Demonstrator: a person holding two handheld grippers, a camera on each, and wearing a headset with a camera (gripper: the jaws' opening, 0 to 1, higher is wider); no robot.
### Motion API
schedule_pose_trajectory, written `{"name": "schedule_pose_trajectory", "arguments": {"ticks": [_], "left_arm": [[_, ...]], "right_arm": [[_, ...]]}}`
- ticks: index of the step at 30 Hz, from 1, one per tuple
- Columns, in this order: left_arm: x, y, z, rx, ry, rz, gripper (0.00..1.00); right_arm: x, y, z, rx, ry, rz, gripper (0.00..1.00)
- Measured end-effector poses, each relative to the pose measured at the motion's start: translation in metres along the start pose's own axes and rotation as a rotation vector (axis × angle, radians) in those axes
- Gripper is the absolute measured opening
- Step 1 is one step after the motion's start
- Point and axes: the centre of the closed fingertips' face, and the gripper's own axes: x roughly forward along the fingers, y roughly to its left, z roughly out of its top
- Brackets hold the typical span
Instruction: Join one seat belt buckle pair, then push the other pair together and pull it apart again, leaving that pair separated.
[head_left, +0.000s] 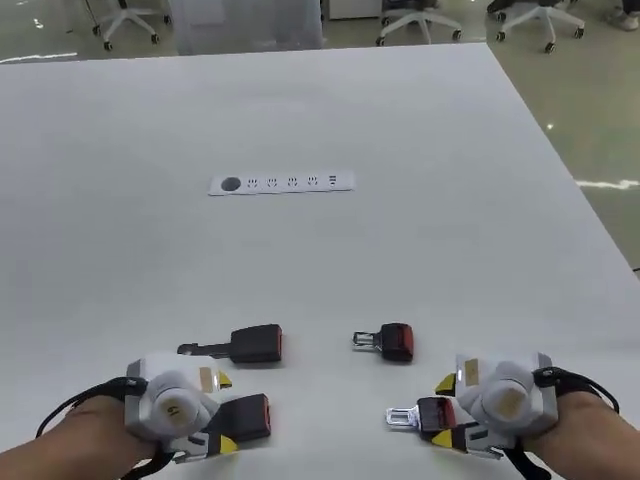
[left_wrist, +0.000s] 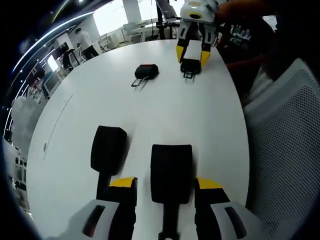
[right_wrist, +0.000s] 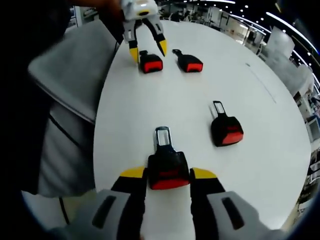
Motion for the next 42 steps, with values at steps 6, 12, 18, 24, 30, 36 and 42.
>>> {"name": "schedule_pose_trajectory", "arguments": {"ticks": [6, 12, 18, 24, 30, 36, 42], "left_arm": [[0.004, -0.005, -0.002, 0.015, 0.02, -0.026, 0.39], [0.005, -0.008, -0.004, 0.051, 0.035, -0.047, 0.33], [0.006, -0.01, -0.003, 0.127, 0.035, -0.076, 0.33], [0.007, -0.01, -0.003, 0.128, 0.032, -0.084, 0.32], [0.008, -0.01, -0.003, 0.124, 0.04, -0.097, 0.33], [0.008, -0.01, -0.003, 0.125, 0.044, -0.1, 0.33], [0.009, -0.01, -0.002, 0.137, 0.049, -0.113, 0.33]], "right_arm": [[0.011, 0.0, -0.005, 0.024, -0.014, 0.038, 0.35], [0.009, -0.004, -0.006, 0.026, -0.028, 0.051, 0.35], [0.009, -0.002, -0.006, 0.004, -0.022, 0.067, 0.34], [0.009, -0.002, -0.006, 0.005, -0.014, 0.069, 0.34], [0.012, -0.002, -0.002, 0.019, -0.002, 0.054, 0.35], [0.017, -0.002, 0.008, 0.029, -0.007, 0.053, 0.35], [0.027, 0.004, 0.027, 0.007, -0.024, 0.068, 0.35]]}}
